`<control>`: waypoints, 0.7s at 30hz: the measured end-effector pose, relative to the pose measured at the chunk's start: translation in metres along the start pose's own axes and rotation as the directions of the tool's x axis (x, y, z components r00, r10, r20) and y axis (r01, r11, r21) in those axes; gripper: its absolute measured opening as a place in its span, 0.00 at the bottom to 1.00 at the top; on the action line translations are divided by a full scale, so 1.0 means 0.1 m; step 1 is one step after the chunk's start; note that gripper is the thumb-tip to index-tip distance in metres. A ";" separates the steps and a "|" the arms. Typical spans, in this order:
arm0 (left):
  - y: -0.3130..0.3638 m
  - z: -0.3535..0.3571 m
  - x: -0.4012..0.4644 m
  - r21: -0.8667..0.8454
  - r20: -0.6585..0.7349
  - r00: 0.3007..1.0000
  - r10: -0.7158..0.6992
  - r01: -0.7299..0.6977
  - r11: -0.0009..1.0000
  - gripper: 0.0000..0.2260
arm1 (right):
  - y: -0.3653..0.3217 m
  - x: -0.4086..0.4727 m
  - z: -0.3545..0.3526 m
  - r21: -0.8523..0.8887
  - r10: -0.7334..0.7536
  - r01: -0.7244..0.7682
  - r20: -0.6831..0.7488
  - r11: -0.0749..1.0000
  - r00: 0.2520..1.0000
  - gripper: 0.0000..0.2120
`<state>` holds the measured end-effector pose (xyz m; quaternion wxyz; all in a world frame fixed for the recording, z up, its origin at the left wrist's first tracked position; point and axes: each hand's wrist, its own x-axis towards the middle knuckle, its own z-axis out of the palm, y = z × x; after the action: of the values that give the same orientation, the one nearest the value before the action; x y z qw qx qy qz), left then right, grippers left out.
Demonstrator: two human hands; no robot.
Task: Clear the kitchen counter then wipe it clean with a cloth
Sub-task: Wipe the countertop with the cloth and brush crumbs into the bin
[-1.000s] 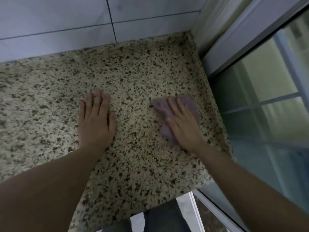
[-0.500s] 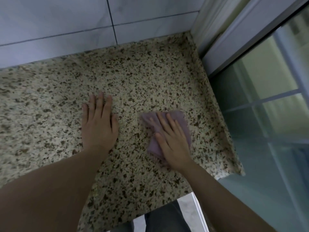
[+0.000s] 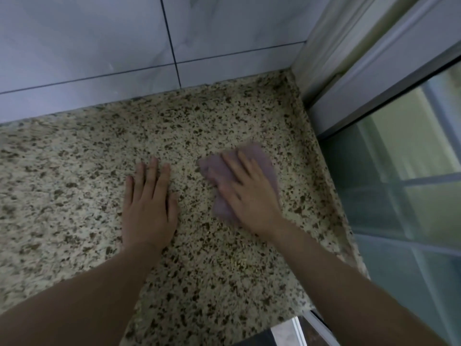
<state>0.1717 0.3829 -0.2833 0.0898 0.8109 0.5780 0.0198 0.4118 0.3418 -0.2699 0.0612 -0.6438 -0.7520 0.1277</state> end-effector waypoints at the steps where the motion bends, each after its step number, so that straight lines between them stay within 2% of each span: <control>1: -0.01 0.01 0.00 0.002 -0.001 1.000 -0.001 0.001 1.000 0.28 | -0.08 -0.15 0.05 0.084 0.022 -0.023 0.018 0.996 1.000 0.22; 3: -0.01 0.01 0.00 0.011 -0.005 1.000 0.001 -0.001 1.000 0.29 | -0.07 -0.17 0.03 0.190 0.055 -0.061 0.037 0.980 0.998 0.21; 8: -0.02 0.04 0.00 0.010 -0.014 1.000 0.003 -0.003 1.000 0.28 | 0.61 0.61 -0.26 0.028 0.077 -0.078 0.026 0.997 0.997 0.24; 12: -0.02 0.03 0.06 -0.006 -0.028 1.000 -0.007 0.006 1.000 0.27 | 1.03 0.88 -0.37 0.032 0.139 -0.138 -0.017 0.990 0.990 0.21; 17: -0.01 0.04 -0.01 -0.003 -0.022 1.000 -0.017 0.017 1.000 0.26 | 0.89 -0.02 -0.26 0.116 0.185 -0.179 -0.048 0.977 0.982 0.21; 21: -0.01 0.04 0.00 -0.018 -0.020 1.000 -0.024 0.024 1.000 0.26 | 0.58 -1.01 -0.16 0.174 0.318 -0.309 -0.028 0.935 0.948 0.24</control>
<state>0.1712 0.3830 -0.2877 0.0912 0.8029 0.5883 0.0320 0.4874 0.2517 -0.2630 0.1147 -0.7514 -0.6243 0.1805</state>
